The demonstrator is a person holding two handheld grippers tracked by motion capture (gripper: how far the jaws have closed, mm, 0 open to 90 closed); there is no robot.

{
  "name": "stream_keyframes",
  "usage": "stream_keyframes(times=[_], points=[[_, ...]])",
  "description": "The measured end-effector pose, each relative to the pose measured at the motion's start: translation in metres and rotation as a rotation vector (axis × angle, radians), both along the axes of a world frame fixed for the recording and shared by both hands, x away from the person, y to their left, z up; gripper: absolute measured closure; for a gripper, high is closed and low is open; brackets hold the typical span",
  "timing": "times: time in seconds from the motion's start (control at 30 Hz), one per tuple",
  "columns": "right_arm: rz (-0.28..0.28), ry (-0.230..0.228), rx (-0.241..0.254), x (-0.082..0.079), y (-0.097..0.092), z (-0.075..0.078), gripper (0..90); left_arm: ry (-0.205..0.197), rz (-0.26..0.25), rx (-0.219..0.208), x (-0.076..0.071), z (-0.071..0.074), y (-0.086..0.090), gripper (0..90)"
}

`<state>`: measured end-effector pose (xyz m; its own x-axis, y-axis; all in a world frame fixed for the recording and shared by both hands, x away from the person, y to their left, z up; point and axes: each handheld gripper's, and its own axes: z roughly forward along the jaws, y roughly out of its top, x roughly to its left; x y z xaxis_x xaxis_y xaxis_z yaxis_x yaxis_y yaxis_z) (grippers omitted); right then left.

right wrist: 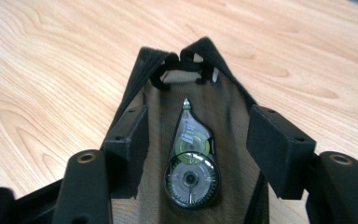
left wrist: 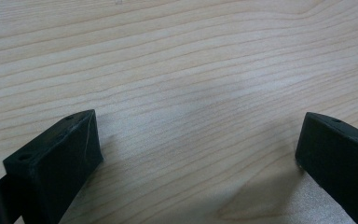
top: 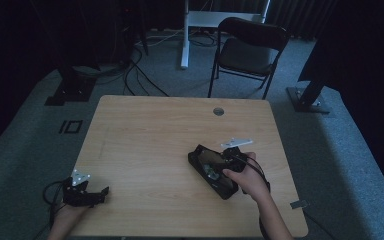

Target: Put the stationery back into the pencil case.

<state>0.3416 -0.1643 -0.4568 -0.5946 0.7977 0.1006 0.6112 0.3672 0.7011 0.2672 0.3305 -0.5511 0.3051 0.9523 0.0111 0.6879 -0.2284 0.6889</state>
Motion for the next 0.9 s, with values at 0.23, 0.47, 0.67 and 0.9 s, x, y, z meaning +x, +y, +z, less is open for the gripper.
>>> stream_keyframes(times=[0.23,0.47,0.67,0.9], points=[[-0.029,-0.049,0.044,-0.007,-0.021,0.001,36.3,0.000,0.000,0.000,0.000,0.000,0.000,0.0],[-0.109,-0.093,0.056,-0.006,-0.044,0.001,34.7,0.000,0.000,0.000,0.000,0.000,0.000,0.0],[-0.209,-0.157,0.044,-0.001,-0.062,-0.006,32.7,0.000,0.000,0.000,0.000,0.000,0.000,0.0],[-0.267,-0.139,0.046,0.004,-0.080,-0.022,29.8,0.000,0.000,0.000,0.000,0.000,0.000,0.0]])
